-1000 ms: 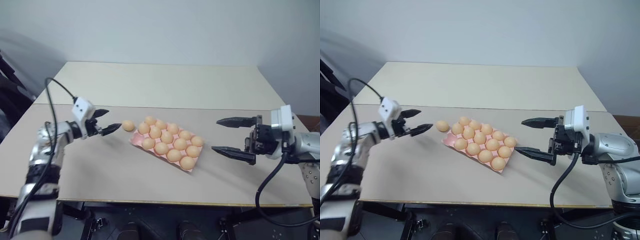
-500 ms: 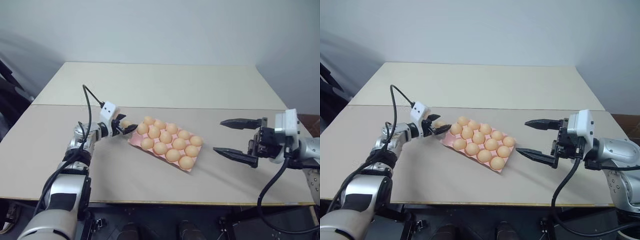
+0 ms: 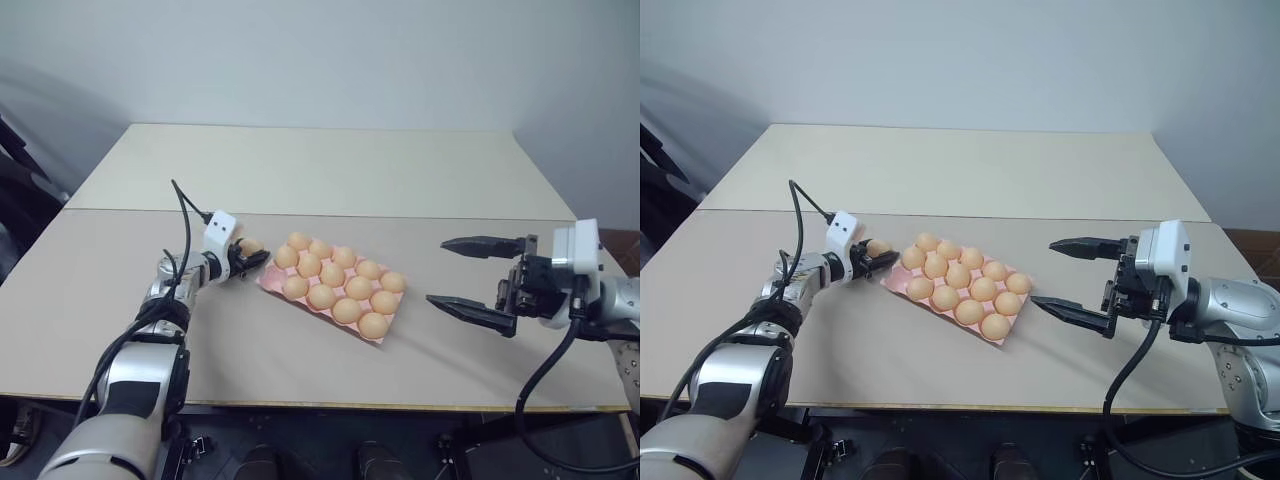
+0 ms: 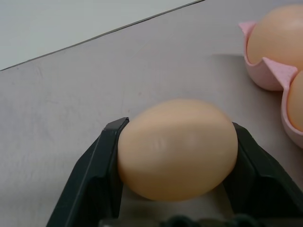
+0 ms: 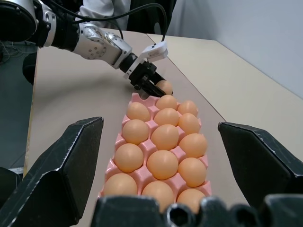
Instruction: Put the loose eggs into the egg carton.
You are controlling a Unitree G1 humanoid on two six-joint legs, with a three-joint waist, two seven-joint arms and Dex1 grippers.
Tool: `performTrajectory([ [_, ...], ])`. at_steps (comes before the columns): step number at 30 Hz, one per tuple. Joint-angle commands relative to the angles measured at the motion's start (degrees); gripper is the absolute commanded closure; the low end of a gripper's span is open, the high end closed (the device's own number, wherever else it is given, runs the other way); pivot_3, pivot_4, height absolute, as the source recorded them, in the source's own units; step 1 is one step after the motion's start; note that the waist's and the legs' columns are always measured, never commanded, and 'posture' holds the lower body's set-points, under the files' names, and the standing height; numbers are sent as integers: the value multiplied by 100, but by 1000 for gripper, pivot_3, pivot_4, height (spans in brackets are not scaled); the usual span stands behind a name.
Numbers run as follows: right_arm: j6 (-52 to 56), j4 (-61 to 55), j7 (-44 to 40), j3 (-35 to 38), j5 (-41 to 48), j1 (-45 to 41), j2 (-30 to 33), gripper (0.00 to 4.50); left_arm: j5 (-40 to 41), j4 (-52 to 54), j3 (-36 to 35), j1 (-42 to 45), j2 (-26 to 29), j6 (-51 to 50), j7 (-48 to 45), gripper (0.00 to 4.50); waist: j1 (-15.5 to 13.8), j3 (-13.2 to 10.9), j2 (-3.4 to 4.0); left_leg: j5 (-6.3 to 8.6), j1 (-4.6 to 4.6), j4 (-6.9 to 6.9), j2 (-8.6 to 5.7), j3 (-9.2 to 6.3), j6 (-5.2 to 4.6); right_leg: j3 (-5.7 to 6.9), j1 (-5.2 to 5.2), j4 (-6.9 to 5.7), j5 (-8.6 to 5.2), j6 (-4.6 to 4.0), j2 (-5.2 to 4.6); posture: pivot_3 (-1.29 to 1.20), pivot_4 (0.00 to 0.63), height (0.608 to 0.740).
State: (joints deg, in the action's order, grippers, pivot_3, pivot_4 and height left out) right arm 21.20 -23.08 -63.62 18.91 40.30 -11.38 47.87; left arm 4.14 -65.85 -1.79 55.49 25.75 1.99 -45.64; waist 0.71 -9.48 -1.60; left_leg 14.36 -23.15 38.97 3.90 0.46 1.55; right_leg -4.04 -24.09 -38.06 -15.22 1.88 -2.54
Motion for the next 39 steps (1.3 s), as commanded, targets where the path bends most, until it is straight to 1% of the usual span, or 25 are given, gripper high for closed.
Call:
performTrajectory([
  [1,-94,-169,16,233,143,8,50,0,178,604,-147,91,292,227,-595,2025,2,0,0,0,0,0,0,1,0,0,-1,0,0,0,0,0,150,740],
  [4,-109,-154,16,219,147,18,57,0,470,1304,-138,-113,457,45,-1543,2025,-1,0,0,0,0,-1,0,1,0,0,0,0,0,0,0,0,150,740],
  [9,-119,-147,37,162,135,-6,29,0,866,2506,35,-700,553,-415,-2709,2025,0,1,3,0,6,0,1,1,1,0,5,-2,0,0,-1,0,150,740],
  [12,-124,-159,46,153,130,1,19,0,825,2742,116,-863,543,-574,-2767,2025,0,1,2,0,6,0,1,1,1,0,5,-2,0,0,0,0,150,740],
  [17,-128,-197,57,197,139,62,15,0,670,2743,303,-924,581,-586,-2905,2025,-1,1,2,0,3,1,1,-2,1,0,5,0,0,0,0,0,150,740],
  [20,-124,-226,87,199,140,78,9,0,607,2682,369,-911,528,-615,-2810,2025,-2,1,2,-1,3,1,1,-2,0,0,4,0,0,0,0,0,150,740],
  [21,-123,-233,94,199,142,80,9,0,599,2659,386,-897,521,-648,-2823,1326,-2,1,2,0,4,2,0,-3,0,0,5,0,0,0,0,0,150,740],
  [23,-128,-235,105,201,142,86,9,0,638,2696,391,-909,508,-660,-2890,814,-2,1,2,0,4,2,1,-3,0,0,4,-1,0,0,0,0,150,740],
  [25,-132,-235,114,204,142,89,9,0,666,2739,382,-919,506,-666,-2917,159,-1,1,2,0,3,1,1,-3,0,0,4,0,0,0,0,0,150,740],
  [26,-132,-238,119,203,144,90,6,0,687,2772,369,-920,514,-676,-2934,33,-1,1,2,0,3,1,1,-3,0,0,4,0,0,0,0,0,150,740],
  [29,-145,-229,128,188,133,86,-9,0,737,2875,287,-927,564,-663,-2903,33,-1,1,2,0,3,1,1,-3,0,0,4,0,0,0,0,0,150,740],
  [34,-166,-193,114,150,118,59,-35,0,954,3346,83,-1116,891,-681,-3092,33,22,1,2,0,3,1,2,-3,0,0,2,0,0,0,0,0,150,740],
  [38,-199,-144,73,109,105,21,-49,0,1303,3889,-250,-1399,1284,-932,-3215,33,20,1,3,0,4,1,2,-3,0,0,3,-1,0,0,0,0,150,740],
  [39,-210,-116,58,90,99,-4,-50,0,1424,4087,-411,-1560,1484,-1040,-3260,33,28,1,3,0,4,1,3,-3,0,0,2,-1,0,0,0,0,150,740],
])
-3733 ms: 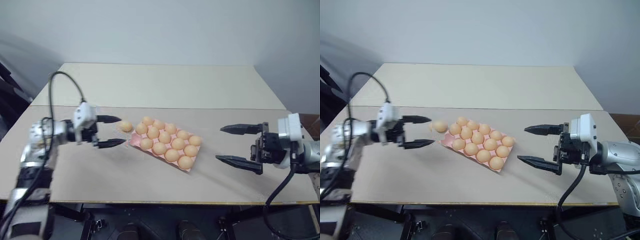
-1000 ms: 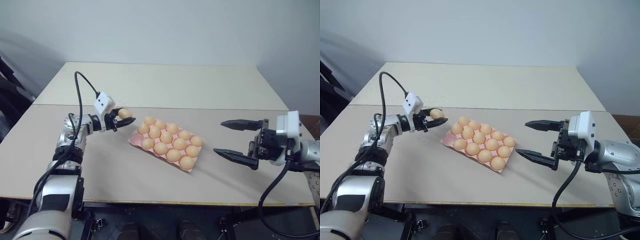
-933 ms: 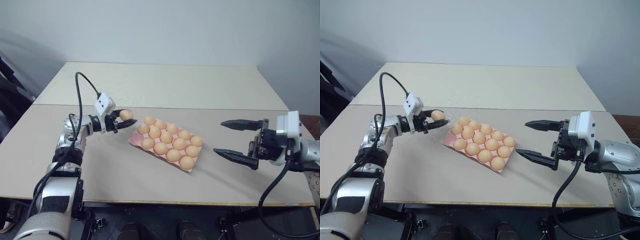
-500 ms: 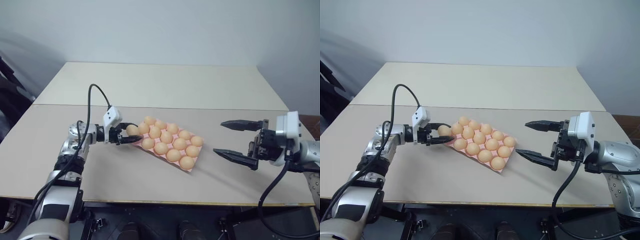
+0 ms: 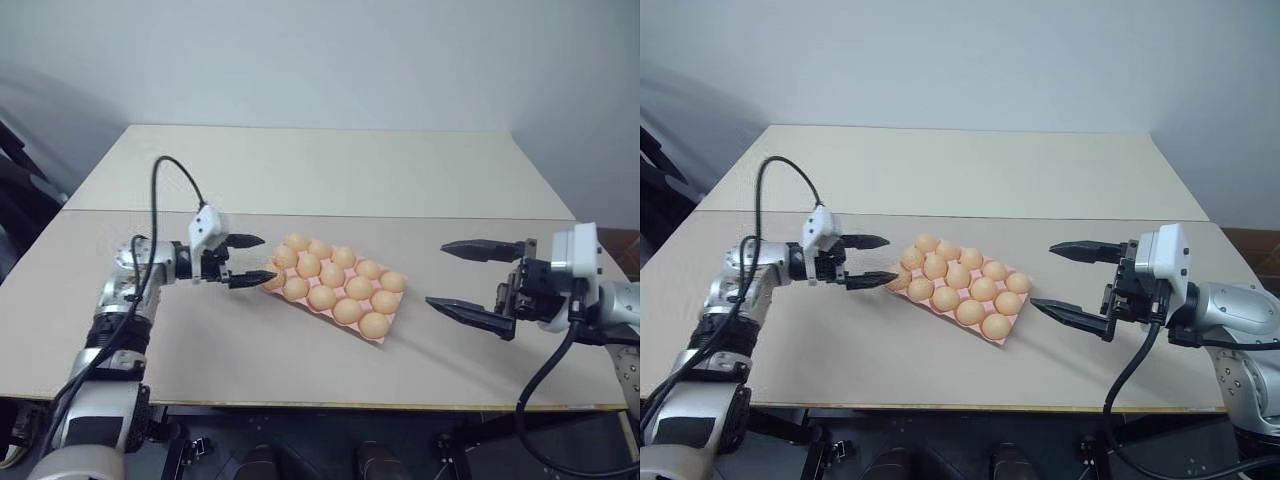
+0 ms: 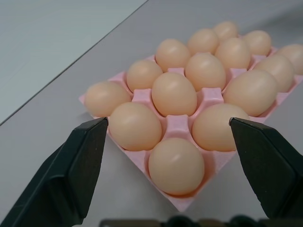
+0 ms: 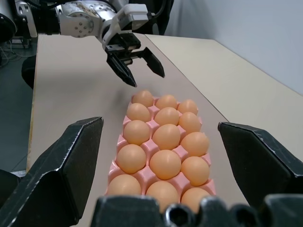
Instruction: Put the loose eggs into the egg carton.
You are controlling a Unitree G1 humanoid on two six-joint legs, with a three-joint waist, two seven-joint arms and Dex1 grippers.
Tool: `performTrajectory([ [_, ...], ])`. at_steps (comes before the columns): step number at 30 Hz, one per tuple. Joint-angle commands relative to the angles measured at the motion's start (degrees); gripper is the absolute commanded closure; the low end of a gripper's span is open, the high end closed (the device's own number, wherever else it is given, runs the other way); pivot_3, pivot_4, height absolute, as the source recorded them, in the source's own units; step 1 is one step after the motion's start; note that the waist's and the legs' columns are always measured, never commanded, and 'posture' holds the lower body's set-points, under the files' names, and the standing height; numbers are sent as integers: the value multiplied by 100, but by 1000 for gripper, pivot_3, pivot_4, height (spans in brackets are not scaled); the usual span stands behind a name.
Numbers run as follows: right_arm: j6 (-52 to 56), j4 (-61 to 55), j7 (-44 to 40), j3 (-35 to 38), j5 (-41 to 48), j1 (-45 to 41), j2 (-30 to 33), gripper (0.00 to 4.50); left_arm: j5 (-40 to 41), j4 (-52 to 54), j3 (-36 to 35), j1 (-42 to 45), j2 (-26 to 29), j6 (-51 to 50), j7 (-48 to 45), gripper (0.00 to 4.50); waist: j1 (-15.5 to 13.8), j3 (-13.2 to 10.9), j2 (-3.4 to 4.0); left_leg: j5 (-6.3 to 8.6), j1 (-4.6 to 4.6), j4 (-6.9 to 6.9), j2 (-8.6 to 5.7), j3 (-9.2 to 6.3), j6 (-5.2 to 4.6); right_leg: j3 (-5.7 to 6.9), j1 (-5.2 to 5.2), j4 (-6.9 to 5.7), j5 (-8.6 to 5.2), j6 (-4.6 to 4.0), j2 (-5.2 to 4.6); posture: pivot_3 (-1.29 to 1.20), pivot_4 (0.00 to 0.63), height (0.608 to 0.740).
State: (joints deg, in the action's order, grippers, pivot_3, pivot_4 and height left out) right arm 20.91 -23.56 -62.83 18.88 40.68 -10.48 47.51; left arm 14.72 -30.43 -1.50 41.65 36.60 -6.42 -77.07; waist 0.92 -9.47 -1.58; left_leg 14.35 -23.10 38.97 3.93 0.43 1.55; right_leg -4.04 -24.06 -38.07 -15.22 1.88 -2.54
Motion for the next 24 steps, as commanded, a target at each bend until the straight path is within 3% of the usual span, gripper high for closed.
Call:
performTrajectory([
  [1,-191,-54,-36,92,63,-97,-13,0,462,714,-542,-308,541,-286,-130,33,15,0,0,0,0,0,0,0,0,0,-1,0,0,0,0,0,150,740],
  [9,-270,377,-283,-39,-14,-258,6,0,1371,2630,-2105,-2251,1513,-1167,217,33,-11,0,1,0,4,-2,6,5,0,0,0,0,0,0,-1,0,150,740],
  [14,-334,713,-517,-176,-47,-517,21,0,1787,3803,-2962,-3649,1469,-1549,570,33,-16,0,1,0,5,-7,8,7,0,0,-3,3,-1,-1,-2,0,150,740],
  [24,-350,865,-761,-278,-91,-654,-4,0,2058,4490,-3295,-4353,1338,-1790,1234,33,-24,0,1,1,15,-13,7,9,0,1,4,4,-1,-1,-2,0,150,740],
])
